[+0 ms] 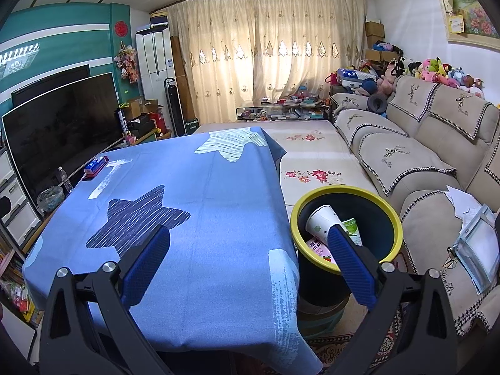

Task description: Collect trash

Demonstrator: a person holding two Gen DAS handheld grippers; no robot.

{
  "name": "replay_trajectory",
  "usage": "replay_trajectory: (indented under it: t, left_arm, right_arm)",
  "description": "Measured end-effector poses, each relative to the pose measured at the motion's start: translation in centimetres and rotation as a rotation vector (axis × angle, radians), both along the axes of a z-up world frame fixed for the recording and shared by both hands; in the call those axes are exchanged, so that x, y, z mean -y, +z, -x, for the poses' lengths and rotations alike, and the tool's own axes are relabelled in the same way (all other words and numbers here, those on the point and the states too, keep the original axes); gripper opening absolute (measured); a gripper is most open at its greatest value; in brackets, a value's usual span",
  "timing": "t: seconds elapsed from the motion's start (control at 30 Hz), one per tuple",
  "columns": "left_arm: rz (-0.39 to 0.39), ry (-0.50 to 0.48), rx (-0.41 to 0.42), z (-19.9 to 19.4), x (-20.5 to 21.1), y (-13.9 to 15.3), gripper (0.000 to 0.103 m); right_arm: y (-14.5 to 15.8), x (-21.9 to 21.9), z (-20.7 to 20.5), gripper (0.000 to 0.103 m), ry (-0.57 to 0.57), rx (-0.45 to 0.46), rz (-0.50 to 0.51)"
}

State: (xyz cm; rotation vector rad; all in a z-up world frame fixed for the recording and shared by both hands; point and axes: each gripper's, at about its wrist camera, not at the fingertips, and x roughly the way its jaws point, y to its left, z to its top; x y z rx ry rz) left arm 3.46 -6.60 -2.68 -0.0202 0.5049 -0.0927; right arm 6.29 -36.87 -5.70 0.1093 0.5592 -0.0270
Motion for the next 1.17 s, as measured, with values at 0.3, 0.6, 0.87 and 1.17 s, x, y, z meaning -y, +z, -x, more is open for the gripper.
replay_trajectory:
  t: [0.3, 0.6, 0.87, 1.17]
  left_arm:
    - [0.002, 0.001, -0.011, -0.1, -0.1, 0.0, 0.098]
    - [0.008, -0.003, -0.01, -0.3, 0.0, 0.0, 0.098]
    - [0.025, -0.02, -0.022, -2.6, -0.1, -0.3, 0.098]
    - [-0.022, 0.046, -0.201, -15.2, -3.0, -5.2, 0.098]
  right_arm:
    - [0.0, 0.3, 0.1, 0.096, 0.003, -0.001, -0.001]
    - [0.0, 0.3, 0.1, 0.096, 0.003, -0.003, -0.001]
    - [-0.5, 0.0, -0.2, 0.096, 0.003, -0.011, 0.001]
    - [-2.7, -2.2, -7.5, 0.096, 0.117, -0.137, -0.018]
